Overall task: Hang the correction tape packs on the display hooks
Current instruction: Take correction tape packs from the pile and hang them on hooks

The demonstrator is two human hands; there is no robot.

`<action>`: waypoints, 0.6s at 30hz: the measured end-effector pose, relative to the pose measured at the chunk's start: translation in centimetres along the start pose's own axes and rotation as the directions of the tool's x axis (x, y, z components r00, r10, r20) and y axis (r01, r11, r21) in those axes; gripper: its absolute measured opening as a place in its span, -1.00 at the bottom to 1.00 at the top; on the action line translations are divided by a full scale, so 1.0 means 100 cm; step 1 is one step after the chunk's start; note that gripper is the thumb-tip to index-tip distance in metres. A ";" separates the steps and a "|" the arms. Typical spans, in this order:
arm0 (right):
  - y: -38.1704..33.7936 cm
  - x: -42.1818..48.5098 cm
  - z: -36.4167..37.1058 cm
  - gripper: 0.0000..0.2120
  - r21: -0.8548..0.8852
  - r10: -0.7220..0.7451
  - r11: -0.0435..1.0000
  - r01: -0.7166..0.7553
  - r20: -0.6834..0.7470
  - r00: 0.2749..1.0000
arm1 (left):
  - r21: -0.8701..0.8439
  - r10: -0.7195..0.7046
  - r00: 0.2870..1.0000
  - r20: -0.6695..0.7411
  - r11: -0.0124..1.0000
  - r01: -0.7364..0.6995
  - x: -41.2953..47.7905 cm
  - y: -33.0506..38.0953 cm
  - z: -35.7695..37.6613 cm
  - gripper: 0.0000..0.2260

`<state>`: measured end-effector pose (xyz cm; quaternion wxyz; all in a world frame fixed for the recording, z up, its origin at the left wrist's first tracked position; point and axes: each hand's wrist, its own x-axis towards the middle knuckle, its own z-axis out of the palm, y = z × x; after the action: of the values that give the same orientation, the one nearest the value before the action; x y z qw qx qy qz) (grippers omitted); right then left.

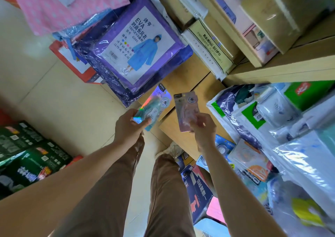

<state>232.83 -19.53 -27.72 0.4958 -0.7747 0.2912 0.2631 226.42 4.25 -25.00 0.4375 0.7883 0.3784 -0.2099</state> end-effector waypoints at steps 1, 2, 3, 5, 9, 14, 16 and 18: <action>-0.004 -0.009 -0.005 -0.75 0.041 0.019 0.999 -0.019 -0.002 1.000 | -0.008 0.022 1.000 -0.001 1.000 -0.022 -0.007 0.007 -0.004 -0.70; -0.006 -0.016 -0.010 -0.76 0.061 0.028 0.998 -0.028 -0.005 1.000 | -0.014 0.047 0.999 -0.001 0.999 -0.047 -0.013 0.012 -0.008 -0.66; -0.009 -0.025 -0.016 -0.77 0.057 0.030 0.998 -0.029 -0.009 1.000 | -0.021 0.066 0.998 -0.004 0.998 -0.067 -0.020 0.018 -0.012 -0.63; -0.023 -0.050 -0.033 -0.77 0.098 0.026 0.995 -0.024 -0.019 0.999 | -0.033 0.118 0.993 -0.006 0.992 -0.118 -0.042 0.034 -0.024 -0.65; -0.049 -0.093 -0.063 -0.66 0.143 -0.032 0.989 0.035 -0.023 0.999 | -0.024 0.226 0.974 0.007 0.974 -0.226 -0.074 0.063 -0.052 -0.72; -0.101 -0.170 -0.128 -0.58 0.135 -0.147 0.977 0.164 -0.123 0.981 | 0.051 0.447 0.894 0.009 0.893 -0.447 -0.142 0.157 -0.105 -0.79; -0.122 -0.198 -0.155 -0.62 0.128 -0.209 0.963 0.237 -0.198 0.958 | 0.016 0.520 0.854 0.022 0.854 -0.520 -0.168 0.191 -0.123 -0.80; -0.139 -0.224 -0.180 -0.65 0.153 -0.241 0.946 0.285 -0.254 0.936 | 0.010 0.602 0.799 0.001 0.798 -0.602 -0.191 0.222 -0.139 -0.80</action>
<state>229.33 -27.17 3.13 0.5600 -0.7820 0.2639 0.0730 231.76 0.77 6.77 0.4772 0.8700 0.1081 -0.0612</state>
